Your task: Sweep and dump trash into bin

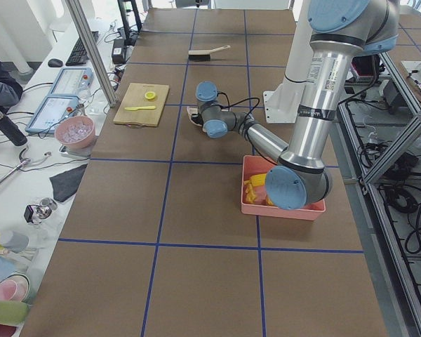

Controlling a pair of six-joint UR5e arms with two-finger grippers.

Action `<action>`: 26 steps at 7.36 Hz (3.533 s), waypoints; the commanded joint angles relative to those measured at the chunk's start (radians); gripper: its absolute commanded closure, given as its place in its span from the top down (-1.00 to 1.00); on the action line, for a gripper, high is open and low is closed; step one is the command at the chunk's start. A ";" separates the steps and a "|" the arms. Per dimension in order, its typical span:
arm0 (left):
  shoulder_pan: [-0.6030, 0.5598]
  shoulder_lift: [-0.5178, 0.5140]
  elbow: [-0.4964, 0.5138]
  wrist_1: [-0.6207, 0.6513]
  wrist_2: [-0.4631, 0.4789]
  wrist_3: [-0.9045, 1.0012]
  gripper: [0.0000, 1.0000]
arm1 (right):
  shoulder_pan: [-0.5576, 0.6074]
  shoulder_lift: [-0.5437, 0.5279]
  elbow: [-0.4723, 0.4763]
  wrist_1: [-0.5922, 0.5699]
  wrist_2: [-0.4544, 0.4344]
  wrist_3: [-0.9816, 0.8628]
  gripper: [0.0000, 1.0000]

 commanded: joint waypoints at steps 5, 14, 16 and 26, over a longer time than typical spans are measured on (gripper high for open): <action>0.031 -0.009 0.023 0.001 0.000 0.000 -0.30 | 0.001 -0.014 0.011 -0.012 0.065 -0.006 1.00; -0.029 0.053 -0.075 -0.002 0.012 0.002 0.97 | 0.001 -0.029 0.004 -0.014 0.064 -0.141 1.00; -0.171 0.101 -0.095 0.007 0.012 0.000 0.97 | 0.001 -0.029 0.004 -0.014 0.064 -0.141 1.00; -0.805 0.494 -0.071 0.441 -0.088 -0.547 0.97 | 0.001 -0.026 0.001 -0.014 0.062 -0.141 1.00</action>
